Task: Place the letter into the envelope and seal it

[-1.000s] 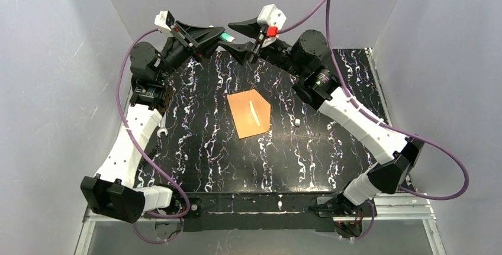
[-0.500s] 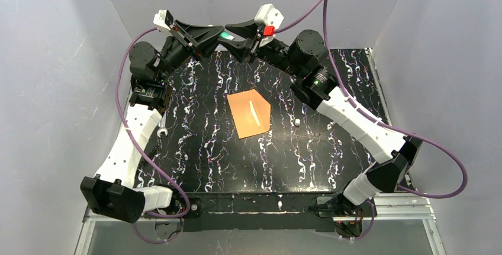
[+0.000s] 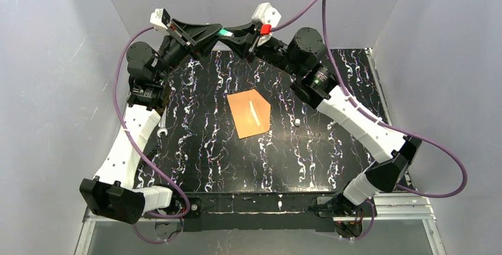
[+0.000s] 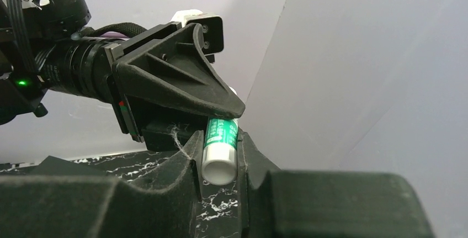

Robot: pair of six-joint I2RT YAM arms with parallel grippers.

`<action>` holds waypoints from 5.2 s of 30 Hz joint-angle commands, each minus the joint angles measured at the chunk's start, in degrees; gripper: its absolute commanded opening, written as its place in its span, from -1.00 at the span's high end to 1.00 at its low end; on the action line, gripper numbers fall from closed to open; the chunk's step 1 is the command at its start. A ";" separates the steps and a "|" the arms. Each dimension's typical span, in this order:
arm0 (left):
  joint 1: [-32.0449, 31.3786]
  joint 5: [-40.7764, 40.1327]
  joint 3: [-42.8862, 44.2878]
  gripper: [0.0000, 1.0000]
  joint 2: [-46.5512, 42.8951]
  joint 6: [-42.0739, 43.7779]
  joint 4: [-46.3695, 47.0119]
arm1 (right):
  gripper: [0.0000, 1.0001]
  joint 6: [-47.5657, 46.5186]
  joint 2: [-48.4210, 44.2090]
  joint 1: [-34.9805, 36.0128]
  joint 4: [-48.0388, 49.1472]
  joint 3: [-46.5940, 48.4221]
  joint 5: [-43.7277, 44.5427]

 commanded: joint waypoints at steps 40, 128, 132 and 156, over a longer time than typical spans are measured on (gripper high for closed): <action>0.64 2.81 -3.40 1.00 -4.42 1.38 2.08 | 0.32 3.34 -3.13 0.21 -6.05 0.90 -0.52; 0.29 9.06 -5.68 0.85 39.50 49.35 -21.47 | 0.97 31.78 27.67 0.03 -35.62 -6.62 32.70; 0.29 7.55 -3.25 0.91 43.33 49.51 -22.72 | 0.97 32.06 28.65 0.03 -36.30 -5.28 34.42; 0.38 7.42 -2.03 1.00 51.71 49.28 -30.79 | 0.97 33.40 32.20 0.29 -31.48 -11.69 34.73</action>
